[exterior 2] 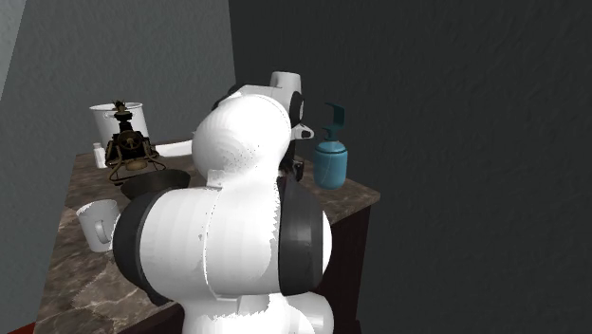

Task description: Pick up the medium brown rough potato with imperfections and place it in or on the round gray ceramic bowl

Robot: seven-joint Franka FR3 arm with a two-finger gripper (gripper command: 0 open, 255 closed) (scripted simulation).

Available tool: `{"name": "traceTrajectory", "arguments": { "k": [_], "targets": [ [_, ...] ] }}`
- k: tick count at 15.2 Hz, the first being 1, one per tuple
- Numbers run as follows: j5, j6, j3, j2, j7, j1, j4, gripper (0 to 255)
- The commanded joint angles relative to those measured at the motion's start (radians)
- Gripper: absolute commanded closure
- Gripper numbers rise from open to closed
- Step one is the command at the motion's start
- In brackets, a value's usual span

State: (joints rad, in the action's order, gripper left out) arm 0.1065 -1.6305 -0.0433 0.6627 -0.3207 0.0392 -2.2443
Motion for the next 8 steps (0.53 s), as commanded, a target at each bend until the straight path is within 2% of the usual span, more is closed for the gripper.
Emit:
{"name": "traceTrajectory", "arguments": {
  "k": [1,8],
  "targets": [
    [0.000,0.029,-0.001,-0.004,-0.004,-0.001,0.033,255],
    [-0.002,0.116,0.002,-0.035,-0.011,0.000,0.151,255]
  ]
}}
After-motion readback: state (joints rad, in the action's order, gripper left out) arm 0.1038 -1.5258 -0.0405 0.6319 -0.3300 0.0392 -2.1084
